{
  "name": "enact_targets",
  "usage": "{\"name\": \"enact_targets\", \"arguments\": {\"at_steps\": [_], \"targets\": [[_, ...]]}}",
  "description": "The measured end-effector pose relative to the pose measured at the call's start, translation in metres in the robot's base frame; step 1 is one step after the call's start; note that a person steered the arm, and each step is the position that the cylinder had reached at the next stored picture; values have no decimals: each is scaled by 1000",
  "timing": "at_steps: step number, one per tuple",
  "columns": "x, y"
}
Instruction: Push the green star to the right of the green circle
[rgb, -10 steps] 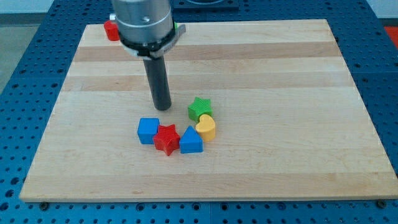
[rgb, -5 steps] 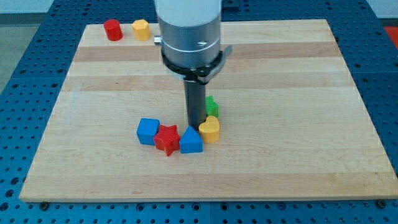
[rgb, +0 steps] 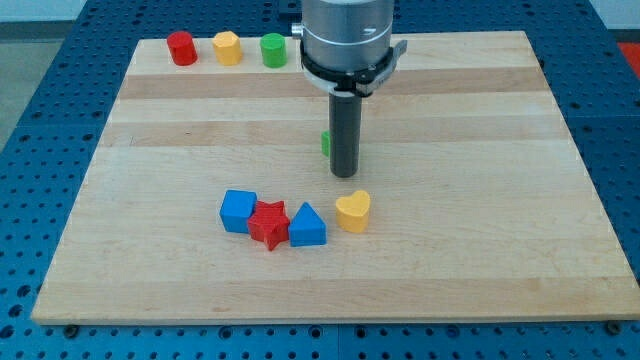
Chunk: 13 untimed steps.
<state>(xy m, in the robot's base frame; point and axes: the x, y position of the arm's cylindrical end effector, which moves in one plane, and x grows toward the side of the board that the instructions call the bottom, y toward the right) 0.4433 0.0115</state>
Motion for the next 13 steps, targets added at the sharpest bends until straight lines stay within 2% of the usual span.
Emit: {"name": "enact_targets", "arguments": {"at_steps": [6,9,13], "targets": [[-101,-1],[-101,-23],[-139,-23]]}}
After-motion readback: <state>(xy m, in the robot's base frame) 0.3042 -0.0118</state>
